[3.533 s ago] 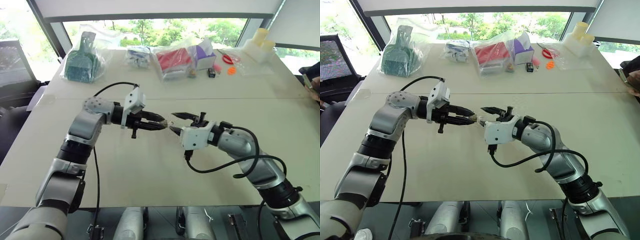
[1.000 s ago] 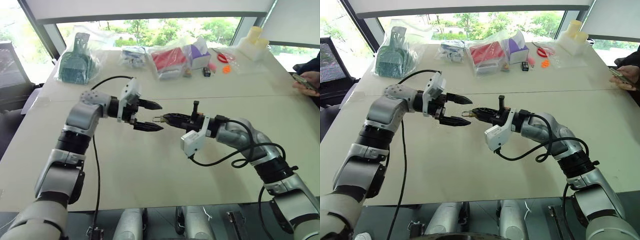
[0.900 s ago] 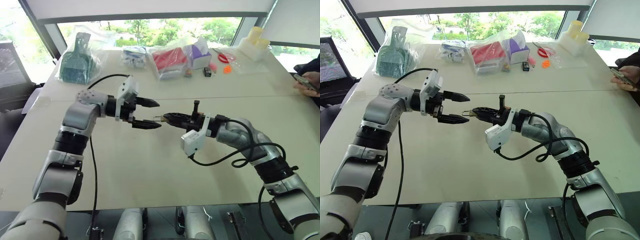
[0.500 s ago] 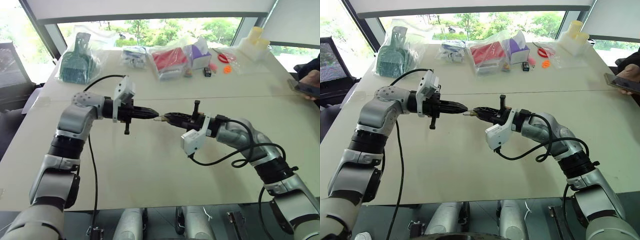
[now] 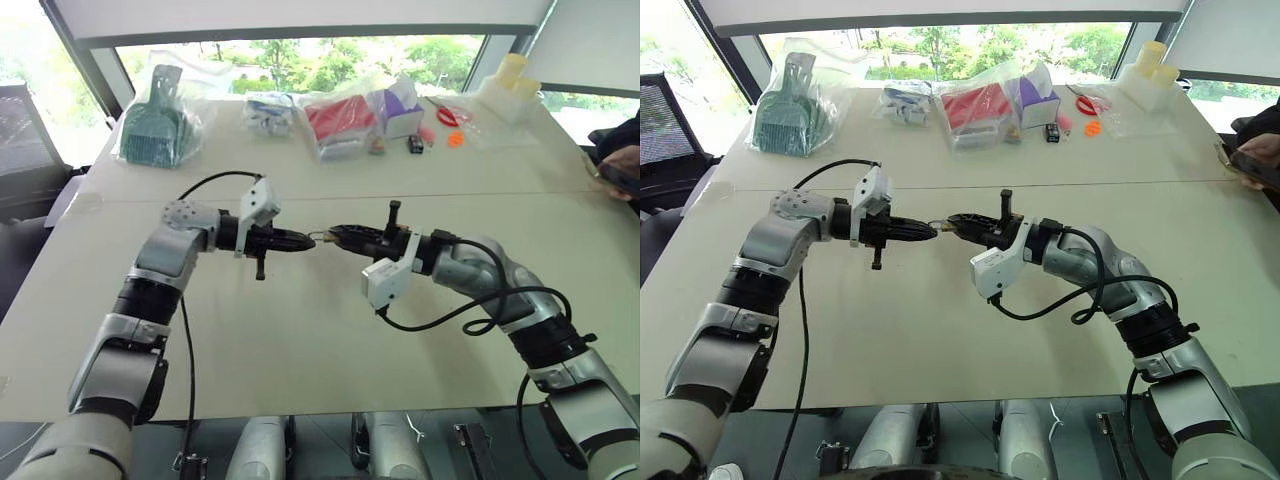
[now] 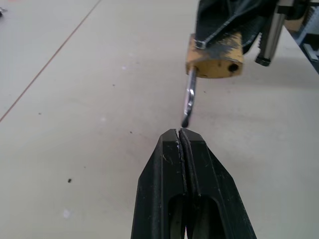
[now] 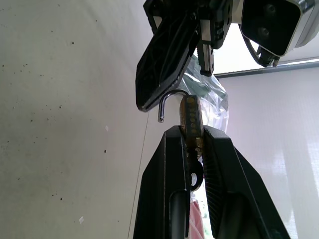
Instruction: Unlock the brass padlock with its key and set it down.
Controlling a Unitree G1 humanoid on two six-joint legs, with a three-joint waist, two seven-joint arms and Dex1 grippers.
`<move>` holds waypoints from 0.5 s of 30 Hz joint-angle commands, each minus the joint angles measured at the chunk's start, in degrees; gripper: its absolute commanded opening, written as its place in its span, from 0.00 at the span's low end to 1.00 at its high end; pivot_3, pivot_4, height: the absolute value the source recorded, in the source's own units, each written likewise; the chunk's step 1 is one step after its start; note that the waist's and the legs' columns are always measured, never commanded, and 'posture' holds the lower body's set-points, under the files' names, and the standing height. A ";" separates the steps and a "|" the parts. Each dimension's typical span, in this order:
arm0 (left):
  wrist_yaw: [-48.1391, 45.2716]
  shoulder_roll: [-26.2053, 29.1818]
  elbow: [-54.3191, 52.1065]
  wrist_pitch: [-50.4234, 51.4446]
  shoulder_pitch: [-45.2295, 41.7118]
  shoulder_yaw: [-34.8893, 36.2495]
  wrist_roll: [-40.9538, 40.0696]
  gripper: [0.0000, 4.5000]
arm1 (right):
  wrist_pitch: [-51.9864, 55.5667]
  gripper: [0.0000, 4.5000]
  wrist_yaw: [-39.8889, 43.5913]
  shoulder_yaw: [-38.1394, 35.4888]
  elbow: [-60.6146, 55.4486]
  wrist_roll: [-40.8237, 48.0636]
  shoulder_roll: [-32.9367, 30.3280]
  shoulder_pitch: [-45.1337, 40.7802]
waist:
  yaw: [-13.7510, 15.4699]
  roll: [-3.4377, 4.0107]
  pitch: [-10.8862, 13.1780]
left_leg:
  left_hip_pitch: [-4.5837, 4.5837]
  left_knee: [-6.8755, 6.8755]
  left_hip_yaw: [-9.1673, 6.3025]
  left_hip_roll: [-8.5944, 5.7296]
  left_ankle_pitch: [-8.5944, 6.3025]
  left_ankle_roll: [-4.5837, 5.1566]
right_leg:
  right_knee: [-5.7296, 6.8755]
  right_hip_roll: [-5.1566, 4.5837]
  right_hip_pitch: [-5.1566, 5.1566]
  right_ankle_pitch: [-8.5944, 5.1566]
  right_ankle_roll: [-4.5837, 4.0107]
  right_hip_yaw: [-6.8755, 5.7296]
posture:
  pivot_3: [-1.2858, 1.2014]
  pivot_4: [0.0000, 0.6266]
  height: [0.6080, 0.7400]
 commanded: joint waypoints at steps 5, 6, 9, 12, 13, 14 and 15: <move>0.81 0.79 -0.58 -0.56 -1.29 2.67 -1.00 0.00 | 0.18 0.00 -0.23 -1.09 -2.40 0.85 -0.04 0.75 | -0.11 0.00 0.00 | 0.01 -0.01 0.01 0.00 0.00 0.00 | 0.01 0.00 -0.01 0.00 0.00 0.00 | 0.52 0.24 1.00; 1.22 1.10 -0.14 -1.26 -1.05 2.81 -0.54 0.00 | 0.19 0.00 -0.47 -1.00 -1.86 0.17 -0.14 0.76 | -0.12 0.00 0.00 | 0.01 -0.01 0.02 0.00 0.00 0.00 | 0.01 0.00 -0.01 0.00 0.00 0.00 | 0.52 0.24 1.00; 2.29 2.16 0.55 -2.24 -0.23 3.20 0.13 0.00 | 0.45 0.00 -1.88 -0.80 0.82 -2.58 -0.42 0.57 | -0.09 0.00 0.00 | 0.01 -0.01 0.02 0.00 0.00 0.00 | 0.01 0.00 0.00 0.00 0.00 0.00 | 0.52 0.24 1.00; 2.97 3.18 -0.08 -2.82 1.24 3.23 0.82 0.00 | 1.01 0.00 -3.62 -0.57 4.52 -5.46 -0.56 -0.16 | -0.08 0.00 0.00 | 0.01 -0.01 0.04 0.00 0.00 0.00 | 0.01 0.00 0.00 0.00 0.00 0.00 | 0.52 0.24 1.00; 3.13 3.47 -0.63 -2.60 1.90 3.33 0.81 0.00 | 0.97 0.00 -4.27 -0.27 6.30 -6.56 -0.65 -0.59 | -0.07 0.00 0.00 | 0.01 -0.01 0.06 0.00 0.00 0.00 | 0.01 0.00 0.00 0.00 0.00 0.00 | 0.52 0.24 1.00; 3.36 3.75 -1.43 -2.26 2.67 3.38 0.74 0.00 | 0.93 0.00 -5.00 0.08 8.33 -7.65 -0.74 -1.00 | -0.08 0.00 0.00 | 0.01 -0.01 0.07 0.00 0.00 0.00 | 0.01 0.00 0.00 0.00 0.00 0.00 | 0.52 0.24 1.00; 3.56 3.92 -2.04 -1.98 3.15 3.39 0.64 0.00 | 0.77 0.00 -5.54 0.29 9.71 -8.38 -0.82 -1.28 | -0.08 0.00 0.00 | 0.01 -0.01 0.07 0.01 0.00 0.00 | 0.01 0.00 0.00 0.00 0.00 0.00 | 0.52 0.24 1.00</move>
